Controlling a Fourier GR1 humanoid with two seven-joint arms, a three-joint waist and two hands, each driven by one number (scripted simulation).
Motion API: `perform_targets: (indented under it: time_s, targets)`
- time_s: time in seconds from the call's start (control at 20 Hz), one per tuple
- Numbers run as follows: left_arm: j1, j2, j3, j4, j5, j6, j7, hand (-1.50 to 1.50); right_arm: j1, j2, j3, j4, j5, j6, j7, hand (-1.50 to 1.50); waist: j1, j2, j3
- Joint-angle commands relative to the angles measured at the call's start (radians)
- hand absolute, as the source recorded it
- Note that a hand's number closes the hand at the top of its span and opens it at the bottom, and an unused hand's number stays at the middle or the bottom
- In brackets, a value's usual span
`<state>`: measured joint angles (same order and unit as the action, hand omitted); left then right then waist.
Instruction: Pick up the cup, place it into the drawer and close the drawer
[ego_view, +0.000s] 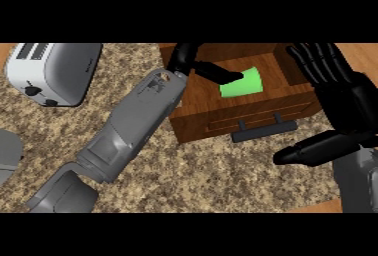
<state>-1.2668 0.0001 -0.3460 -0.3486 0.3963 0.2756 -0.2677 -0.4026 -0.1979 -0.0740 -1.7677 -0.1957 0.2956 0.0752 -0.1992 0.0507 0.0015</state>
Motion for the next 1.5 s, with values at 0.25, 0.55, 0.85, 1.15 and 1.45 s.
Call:
perform_targets:
  time_s: [0.25,0.55,0.85,1.15,1.45]
  targets:
    - [0.042,0.000,0.036,-0.098,0.183,-0.030,-0.166,-1.50,-0.012,-0.009,0.155,0.041,-0.154,0.242,0.047,1.50,0.013,-0.005,-0.001]
    - [-0.016,0.000,0.076,-0.068,0.239,0.044,-0.211,-1.50,0.040,-0.174,0.242,0.020,-0.020,0.381,0.113,1.50,0.066,-0.020,-0.001]
    - [0.020,0.000,0.067,-0.060,0.276,0.057,-0.220,-1.50,0.083,-0.224,0.296,-0.037,0.316,0.293,0.065,-1.50,0.133,-0.038,0.000]
    - [0.078,0.009,0.097,-0.076,0.273,-0.005,-0.280,-1.50,0.132,-0.148,0.410,0.187,0.577,0.123,-0.024,-1.50,0.204,-0.042,-0.001]
    - [0.175,0.062,0.104,-0.180,0.282,-0.057,-0.273,-1.50,0.014,-0.132,0.438,0.563,0.679,0.085,-0.191,-1.50,0.251,-0.048,0.000]
